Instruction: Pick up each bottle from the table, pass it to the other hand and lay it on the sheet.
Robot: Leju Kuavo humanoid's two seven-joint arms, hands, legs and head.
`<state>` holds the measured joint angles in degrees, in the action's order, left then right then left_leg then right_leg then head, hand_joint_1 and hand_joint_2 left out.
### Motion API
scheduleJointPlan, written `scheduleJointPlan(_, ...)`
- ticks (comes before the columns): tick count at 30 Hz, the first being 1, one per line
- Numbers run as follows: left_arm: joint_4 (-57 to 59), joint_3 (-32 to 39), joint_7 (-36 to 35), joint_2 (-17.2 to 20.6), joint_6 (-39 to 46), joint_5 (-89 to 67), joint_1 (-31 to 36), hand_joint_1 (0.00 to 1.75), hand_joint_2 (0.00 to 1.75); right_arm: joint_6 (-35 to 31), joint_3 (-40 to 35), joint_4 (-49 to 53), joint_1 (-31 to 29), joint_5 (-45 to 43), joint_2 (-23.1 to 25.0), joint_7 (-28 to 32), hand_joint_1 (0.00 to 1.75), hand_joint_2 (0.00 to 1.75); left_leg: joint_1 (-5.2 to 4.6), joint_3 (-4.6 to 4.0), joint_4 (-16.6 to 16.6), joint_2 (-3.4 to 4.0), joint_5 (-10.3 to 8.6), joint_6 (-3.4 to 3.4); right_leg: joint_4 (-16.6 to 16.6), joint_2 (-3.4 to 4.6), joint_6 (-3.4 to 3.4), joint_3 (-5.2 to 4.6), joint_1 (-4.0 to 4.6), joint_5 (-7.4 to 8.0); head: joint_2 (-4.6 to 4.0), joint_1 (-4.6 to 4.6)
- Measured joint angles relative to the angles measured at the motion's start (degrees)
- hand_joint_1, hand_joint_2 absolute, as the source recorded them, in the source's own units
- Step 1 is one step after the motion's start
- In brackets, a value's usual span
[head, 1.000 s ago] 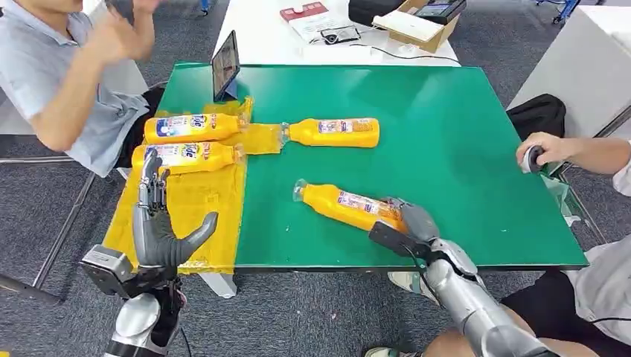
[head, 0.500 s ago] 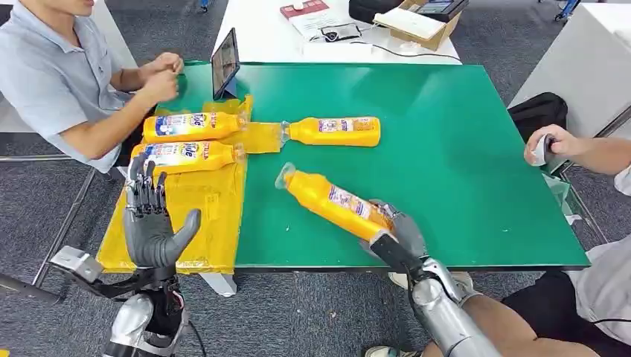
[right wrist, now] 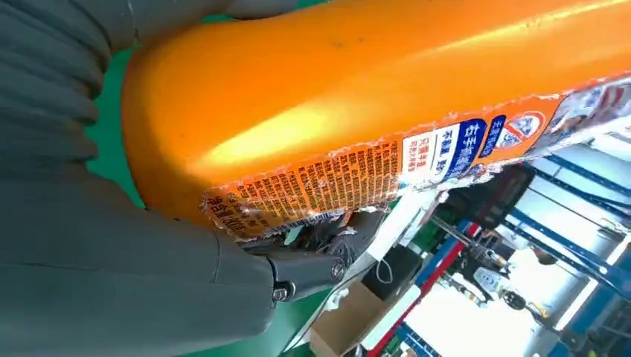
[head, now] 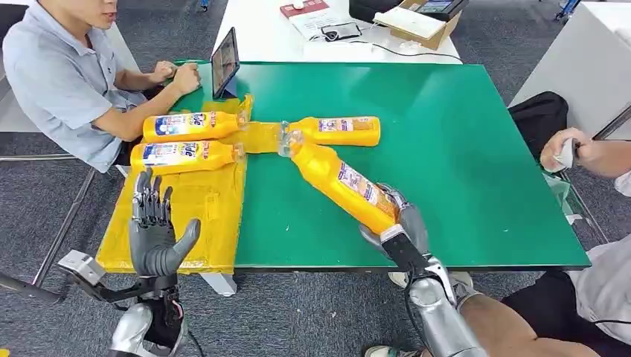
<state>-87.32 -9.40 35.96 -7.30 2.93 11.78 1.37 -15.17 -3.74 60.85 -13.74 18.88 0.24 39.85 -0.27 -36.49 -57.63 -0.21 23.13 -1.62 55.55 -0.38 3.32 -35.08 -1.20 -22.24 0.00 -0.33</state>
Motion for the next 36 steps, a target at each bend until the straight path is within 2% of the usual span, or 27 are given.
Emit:
scheduleJointPlan(8, 1.25, -0.2, -0.55, -0.28, -2.71, -0.5, -0.61, 0.0, 1.75, -0.17, -0.07, 4.29, 1.59, -0.9, 0.83, 0.17, 1.71, 1.75, 0.0, -0.05, 0.0, -0.01, 0.0, 0.0, 0.0, 0.0, 0.0, -0.04, 0.0, 0.0, 0.0, 0.0)
scheduleJointPlan(12, 1.6, -1.45, -0.09, -0.26, -6.43, -3.33, -0.91, 0.0, 1.75, 1.9, -1.05, 6.13, 2.05, -1.38, 0.85, 0.17, 1.73, 1.75, 0.0, -0.07, 0.0, 0.01, 0.0, 0.0, 0.0, 0.0, 0.0, -0.05, 0.0, 0.0, 0.0, 0.0)
scheduleJointPlan(14, 1.99, -2.49, 0.06, -0.28, -6.6, -5.45, -0.89, 0.0, 1.75, 2.45, -2.25, 7.3, 2.42, -0.94, 0.88, 0.18, 1.64, 1.75, 0.0, -0.07, 0.0, 0.0, 0.0, 0.0, 0.0, 0.0, 0.0, -0.06, 0.0, 0.0, 0.0, 0.0)
scheduleJointPlan(17, 3.32, -4.28, 0.04, -0.61, -6.93, -6.55, -0.44, 0.0, 1.75, 3.26, -4.86, 9.08, 2.77, -0.33, 0.88, 0.2, 1.75, 1.75, 0.0, -0.07, 0.0, 0.01, 0.0, 0.0, 0.0, 0.01, 0.0, -0.07, 0.0, 0.0, 0.0, 0.0)
scheduleJointPlan(24, 5.18, -8.55, 0.17, -1.73, -8.39, -7.91, 1.44, 0.0, 1.75, 3.37, -12.33, 10.01, 2.89, 1.27, 0.74, 0.2, 1.75, 1.75, 0.0, -0.07, 0.0, 0.02, 0.0, 0.0, 0.0, 0.01, 0.0, -0.08, 0.0, 0.0, 0.0, 0.0)
scheduleJointPlan(32, 5.97, -10.16, 0.04, -2.03, -9.68, -6.93, 2.02, 0.0, 1.75, 2.67, -16.41, 10.01, 3.03, 1.73, 0.24, 0.2, 1.75, 1.75, 0.0, -0.07, 0.0, 0.02, 0.0, 0.01, 0.0, 0.01, 0.0, -0.08, 0.0, 0.0, 0.0, 0.0)
scheduleJointPlan(34, 6.06, -10.51, -0.59, -2.08, -11.06, -5.99, 2.03, 0.0, 1.75, 1.68, -18.26, 10.04, 3.05, 1.86, -0.06, 0.2, 1.64, 1.75, 0.0, -0.07, 0.0, 0.02, 0.0, 0.01, 0.0, 0.01, 0.0, -0.08, 0.0, 0.0, 0.0, 0.02)
scheduleJointPlan(36, 6.34, -10.89, -1.89, -2.19, -12.57, -4.37, 2.07, 0.0, 1.75, 0.39, -20.86, 10.1, 3.05, 1.92, -0.52, 0.2, 1.73, 1.75, 0.0, -0.08, 0.0, 0.02, 0.0, 0.01, 0.0, 0.01, 0.0, -0.09, 0.0, 0.0, 0.0, 0.0)
